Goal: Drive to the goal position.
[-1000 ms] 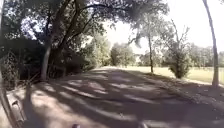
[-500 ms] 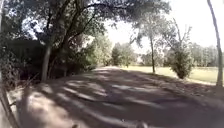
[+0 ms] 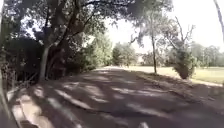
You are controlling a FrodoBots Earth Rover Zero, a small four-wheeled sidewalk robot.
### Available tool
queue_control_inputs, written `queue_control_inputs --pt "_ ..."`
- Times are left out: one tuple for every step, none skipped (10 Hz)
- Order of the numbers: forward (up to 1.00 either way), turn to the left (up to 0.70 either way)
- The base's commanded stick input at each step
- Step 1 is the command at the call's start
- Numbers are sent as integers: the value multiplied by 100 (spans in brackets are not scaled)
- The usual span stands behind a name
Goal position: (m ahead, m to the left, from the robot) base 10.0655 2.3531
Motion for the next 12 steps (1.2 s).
queue_control_inputs --pt "70 0" --pt "70 0" --pt "70 0" --pt "70 0" --pt "70 0" --pt "70 0" --pt "70 0" --pt "70 0" --pt "70 0" --pt "70 0" --pt "70 0" --pt "70 0"
